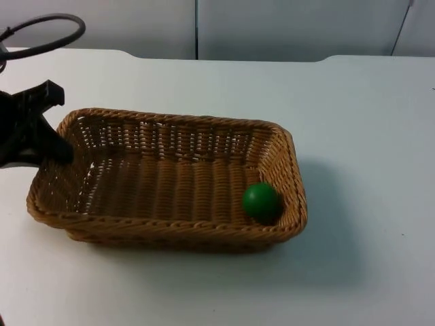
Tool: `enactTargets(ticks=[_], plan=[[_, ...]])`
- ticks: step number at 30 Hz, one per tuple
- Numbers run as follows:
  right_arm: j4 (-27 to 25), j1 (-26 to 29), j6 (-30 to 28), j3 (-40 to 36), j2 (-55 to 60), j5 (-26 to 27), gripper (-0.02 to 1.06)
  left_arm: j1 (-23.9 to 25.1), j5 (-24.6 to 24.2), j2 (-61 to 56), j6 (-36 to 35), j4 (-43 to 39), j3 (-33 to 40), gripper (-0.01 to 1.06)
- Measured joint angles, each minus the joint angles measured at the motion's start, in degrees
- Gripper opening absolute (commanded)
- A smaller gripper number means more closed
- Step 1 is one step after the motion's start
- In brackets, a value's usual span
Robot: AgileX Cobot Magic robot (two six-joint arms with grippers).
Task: Pick up the basket with the left hand and place the ball into the basket with the right hand.
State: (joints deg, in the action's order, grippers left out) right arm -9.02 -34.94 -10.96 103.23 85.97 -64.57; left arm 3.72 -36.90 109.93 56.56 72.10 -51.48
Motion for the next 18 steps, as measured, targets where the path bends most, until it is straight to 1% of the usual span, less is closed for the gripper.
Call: enactTargets(ticks=[1,4,5,6,7,9,14,18], plan=[[0.0,0.0,0.1,0.0,0.0,0.0,0.0,0.0,0.0,0.13,0.0,-0.18,0.0,0.18],[0.0,0.0,0.23,0.0,0.0,0.0,0.0,0.0,-0.41,0.13,0.0,-0.39,0.0,0.47],[0.0,0.0,0.23,0.0,0.0,0.0,0.0,0.0,-0.66,0.13,0.0,-0.47,0.0,0.47],[0.0,0.0,0.36,0.0,0.0,0.0,0.0,0.0,-0.78,0.13,0.0,-0.47,0.0,0.55],[0.0,0.0,0.35,0.0,0.0,0.0,0.0,0.0,-0.78,0.13,0.0,-0.47,0.0,0.65],[0.0,0.0,0.35,0.0,0.0,0.0,0.0,0.0,-0.67,0.13,-0.04,-0.47,0.0,0.69],[0.0,0.0,0.35,0.0,0.0,0.0,0.0,0.25,-0.32,0.13,-0.04,-0.94,-0.13,0.69],[0.13,0.0,0.35,0.0,0.0,0.0,0.0,2.54,-0.58,0.13,-1.91,-5.35,-2.07,0.69]])
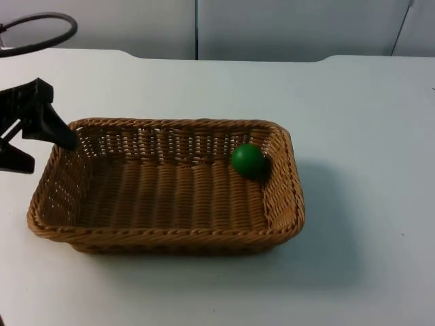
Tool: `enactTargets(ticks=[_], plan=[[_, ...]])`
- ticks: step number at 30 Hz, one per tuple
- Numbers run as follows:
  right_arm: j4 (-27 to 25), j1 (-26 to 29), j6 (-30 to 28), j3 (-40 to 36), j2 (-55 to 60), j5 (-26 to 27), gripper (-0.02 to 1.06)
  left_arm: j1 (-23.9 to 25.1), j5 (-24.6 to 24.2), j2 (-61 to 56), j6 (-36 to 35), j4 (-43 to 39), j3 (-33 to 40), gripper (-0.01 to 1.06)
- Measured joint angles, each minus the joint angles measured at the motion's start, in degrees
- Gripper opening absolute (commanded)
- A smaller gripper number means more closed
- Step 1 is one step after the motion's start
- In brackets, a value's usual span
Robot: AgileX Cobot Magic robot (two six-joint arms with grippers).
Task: Pick up the basket with the left hand and place the ball into the basket with the right hand.
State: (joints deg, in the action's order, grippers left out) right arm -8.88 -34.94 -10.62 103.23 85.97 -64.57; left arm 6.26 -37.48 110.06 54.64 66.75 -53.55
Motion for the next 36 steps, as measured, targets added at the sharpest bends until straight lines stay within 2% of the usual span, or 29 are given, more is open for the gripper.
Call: enactTargets(ticks=[2,4,6,7,10,12,16,17,25,28,29,33,34,36], plan=[[0.05,0.0,0.0,0.0,0.0,0.14,0.0,0.99,-0.33,-0.13,-0.86,-1.2,-0.72,0.69],[0.14,0.0,0.0,0.0,0.0,0.79,0.0,2.84,-1.51,-1.03,-2.6,-3.64,-2.31,0.62],[0.14,0.0,0.0,0.0,0.0,1.34,0.0,3.86,-2.52,-1.84,-3.65,-5.34,-3.06,0.39],[0.14,0.0,0.0,0.0,0.0,1.89,0.0,4.72,-3.54,-2.63,-4.81,-6.63,-3.87,0.39],[0.14,0.0,0.0,0.0,0.0,2.77,0.0,6.56,-6.69,-6.8,-6.69,-9.42,-4.91,0.0],[0.14,0.0,-0.12,0.0,0.0,2.77,0.0,6.54,-7.24,-7.57,-6.69,-9.66,-5.04,0.0],[0.14,0.0,-0.73,0.0,0.0,2.77,0.0,6.54,-11.27,-16.7,-6.13,-10.3,-4.38,0.0],[0.14,0.0,-0.73,0.0,0.0,2.77,0.0,6.54,-11.27,-16.7,-6.13,-10.3,-4.38,0.0],[0.28,0.0,-1.04,0.0,0.0,2.77,0.0,6.54,-9.57,-43.09,-6.93,-13.1,5.32,0.0],[0.28,0.0,-1.33,0.0,0.0,2.77,0.0,6.54,-9.84,-54.92,-10.43,-16.12,8.29,0.0],[0.28,0.0,-1.33,0.0,0.0,2.77,0.0,6.54,-9.84,-54.92,-10.43,-16.12,8.29,0.0],[0.28,0.0,-1.42,0.0,0.0,2.77,0.0,5.17,-12.82,-67.29,-21.64,-30.23,8.79,0.0],[0.28,0.0,-1.42,0.0,0.0,2.77,0.0,5.17,-12.82,-67.29,-21.64,-30.23,8.79,0.0],[0.28,0.0,-1.56,0.0,0.0,2.77,0.0,2.94,-15.65,-72.12,-26.91,-37.73,8.79,0.0]])
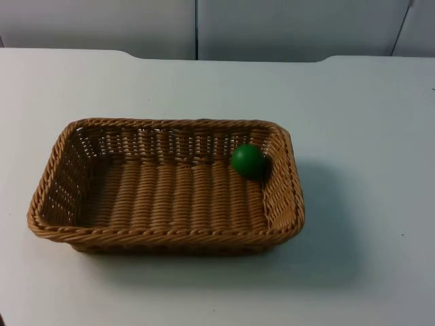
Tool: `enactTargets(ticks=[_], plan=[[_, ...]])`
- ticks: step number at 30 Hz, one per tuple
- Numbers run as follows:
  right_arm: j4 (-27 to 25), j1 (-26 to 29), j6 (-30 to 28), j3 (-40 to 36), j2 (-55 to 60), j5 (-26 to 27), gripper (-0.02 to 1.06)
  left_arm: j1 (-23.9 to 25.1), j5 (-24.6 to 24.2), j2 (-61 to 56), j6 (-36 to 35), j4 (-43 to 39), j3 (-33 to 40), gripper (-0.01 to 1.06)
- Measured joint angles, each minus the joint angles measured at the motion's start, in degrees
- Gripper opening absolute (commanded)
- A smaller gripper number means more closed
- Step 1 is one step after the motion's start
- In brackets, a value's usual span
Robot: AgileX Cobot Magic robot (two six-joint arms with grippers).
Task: Pick up the basket with the left hand and place the ball into the basket with the right hand.
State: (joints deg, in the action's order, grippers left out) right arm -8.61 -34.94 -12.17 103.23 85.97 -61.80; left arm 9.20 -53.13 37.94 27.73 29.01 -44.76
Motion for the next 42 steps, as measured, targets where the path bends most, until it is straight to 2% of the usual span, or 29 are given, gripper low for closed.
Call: enactTargets(ticks=[3,6,15,22,26,27,29,31,32,35,36,37,39,40,41,42], plan=[[0.0,0.0,0.0,0.0,0.0,0.0,0.0,-2.66,-4.59,-6.81,-4.73,-6.72,0.55,0.0],[0.0,0.0,0.0,0.0,0.0,0.0,0.0,-3.21,-5.87,-11.7,-7.22,-9.16,2.01,0.0],[0.0,0.0,0.0,0.0,-0.12,0.0,0.0,-4.21,-6.11,-26.97,-9.96,-11.5,13.44,0.0],[2.0,0.0,0.0,0.0,-1.87,0.0,0.0,-6.97,-7.77,-32.19,-11.86,-14.67,14.02,0.0],[8.61,0.0,0.6,0.0,-5.6,-1.21,0.0,-7.8,-10.41,-36.95,-16.33,-22.82,14.04,0.0],[8.61,0.0,0.6,0.0,-5.6,-1.21,0.0,-7.8,-10.41,-36.95,-16.33,-22.82,14.04,0.0],[14.75,0.0,2.64,-0.83,-8.72,-2.16,0.0,-7.94,-10.46,-37.49,-16.86,-24.41,14.04,0.0],[21.1,0.0,6.61,-3.58,-13.98,-2.41,0.0,-7.94,-10.55,-37.57,-17.24,-24.72,14.04,0.0],[21.1,0.0,6.61,-3.58,-13.98,-2.41,0.0,-7.94,-10.55,-37.57,-17.24,-24.72,14.04,0.0],[27.34,0.0,12.59,-11.73,-24.18,-2.07,0.0,-7.94,-10.55,-37.57,-17.48,-24.78,14.04,0.0],[28.2,0.0,14.08,-15.47,-28.18,-1.84,0.0,-7.94,-10.55,-37.57,-17.47,-24.78,14.04,0.0],[28.2,0.0,14.08,-15.47,-28.18,-1.84,0.0,-7.94,-10.55,-37.57,-17.47,-24.78,14.04,0.0],[28.7,0.0,16.41,-22.95,-35.43,-1.66,0.0,-7.94,-10.55,-37.57,-17.47,-24.78,14.04,0.0],[28.7,0.0,17.75,-29.24,-41.0,-1.66,0.0,-7.94,-10.55,-37.57,-17.47,-24.78,14.04,0.0],[28.7,0.0,17.75,-29.24,-41.0,-1.66,0.0,-7.94,-10.55,-37.57,-17.47,-24.78,14.04,0.0],[28.13,0.0,18.25,-33.39,-43.89,-1.66,0.0,-7.94,-10.55,-37.57,-17.47,-24.78,14.04,0.0]])
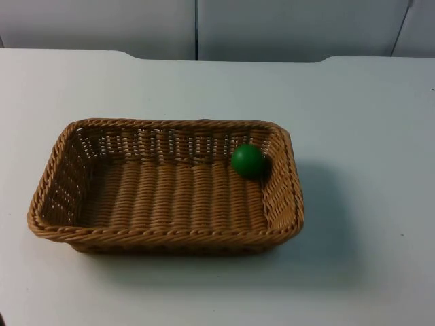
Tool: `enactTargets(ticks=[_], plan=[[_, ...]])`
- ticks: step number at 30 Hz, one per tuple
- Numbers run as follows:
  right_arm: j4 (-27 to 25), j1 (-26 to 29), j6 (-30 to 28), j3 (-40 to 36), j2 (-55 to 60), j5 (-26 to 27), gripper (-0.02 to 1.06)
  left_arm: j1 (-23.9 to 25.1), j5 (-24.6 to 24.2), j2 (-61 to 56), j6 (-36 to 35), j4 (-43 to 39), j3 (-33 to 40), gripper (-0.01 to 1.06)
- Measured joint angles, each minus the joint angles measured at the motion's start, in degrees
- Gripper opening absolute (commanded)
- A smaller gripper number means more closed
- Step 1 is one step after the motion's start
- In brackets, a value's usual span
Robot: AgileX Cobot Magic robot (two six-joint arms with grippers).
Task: Pick up the basket with the left hand and place the ball into the basket with the right hand.
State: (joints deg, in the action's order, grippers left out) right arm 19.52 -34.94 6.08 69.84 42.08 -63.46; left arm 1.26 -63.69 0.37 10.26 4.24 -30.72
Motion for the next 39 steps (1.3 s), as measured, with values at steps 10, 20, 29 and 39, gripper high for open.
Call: enactTargets(ticks=[10,20,29,39], plan=[[-10.37,0.0,-2.78,-23.39,-22.7,-1.28,0.0,0.0,0.0,0.0,-0.08,0.0,0.0,0.0],[-17.39,0.91,-7.05,-33.51,-36.62,-4.57,0.0,0.0,0.0,0.0,-0.08,-0.09,0.0,0.0],[-21.87,14.91,-12.13,-36.97,-41.85,-1.87,0.0,0.0,0.0,0.0,-0.08,-0.09,0.0,0.0],[-25.31,34.24,-15.9,-40.21,-41.85,0.54,0.0,0.0,0.0,0.0,-0.08,-0.09,0.0,0.0]])
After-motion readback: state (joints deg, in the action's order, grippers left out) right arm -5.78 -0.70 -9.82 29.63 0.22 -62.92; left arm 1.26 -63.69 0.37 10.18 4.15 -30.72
